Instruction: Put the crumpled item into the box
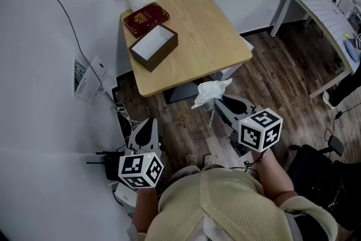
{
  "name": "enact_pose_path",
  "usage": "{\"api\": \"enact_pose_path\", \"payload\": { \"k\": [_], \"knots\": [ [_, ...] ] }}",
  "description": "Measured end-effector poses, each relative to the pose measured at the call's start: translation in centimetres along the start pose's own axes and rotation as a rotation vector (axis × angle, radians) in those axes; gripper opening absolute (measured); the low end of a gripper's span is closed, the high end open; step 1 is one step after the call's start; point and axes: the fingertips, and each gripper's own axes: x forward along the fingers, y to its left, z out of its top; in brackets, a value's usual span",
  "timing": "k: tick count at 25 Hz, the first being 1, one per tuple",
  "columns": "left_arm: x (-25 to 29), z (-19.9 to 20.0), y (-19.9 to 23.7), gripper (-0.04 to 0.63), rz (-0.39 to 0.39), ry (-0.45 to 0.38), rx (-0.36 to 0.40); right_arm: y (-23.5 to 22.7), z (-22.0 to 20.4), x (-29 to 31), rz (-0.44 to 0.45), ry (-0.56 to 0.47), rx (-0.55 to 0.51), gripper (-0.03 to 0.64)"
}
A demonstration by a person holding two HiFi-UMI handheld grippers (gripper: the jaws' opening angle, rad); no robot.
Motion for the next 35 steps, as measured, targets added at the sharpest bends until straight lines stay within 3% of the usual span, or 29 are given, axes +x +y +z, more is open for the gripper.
{"api": "enact_pose_path", "payload": {
  "k": [13, 35],
  "knots": [
    [0.4, -1.3, -0.3, 0.032, 0.023, 0.019, -0.013, -0.8, -1.0, 0.4, 0.028, 0.018, 0.023, 0.067],
    [2.0, -0.2, -2.5, 0.032, 0.093, -0.003, 0.005, -3.2, -0.6, 0.5, 0.110, 0.051, 0.013, 0.067]
  ]
}}
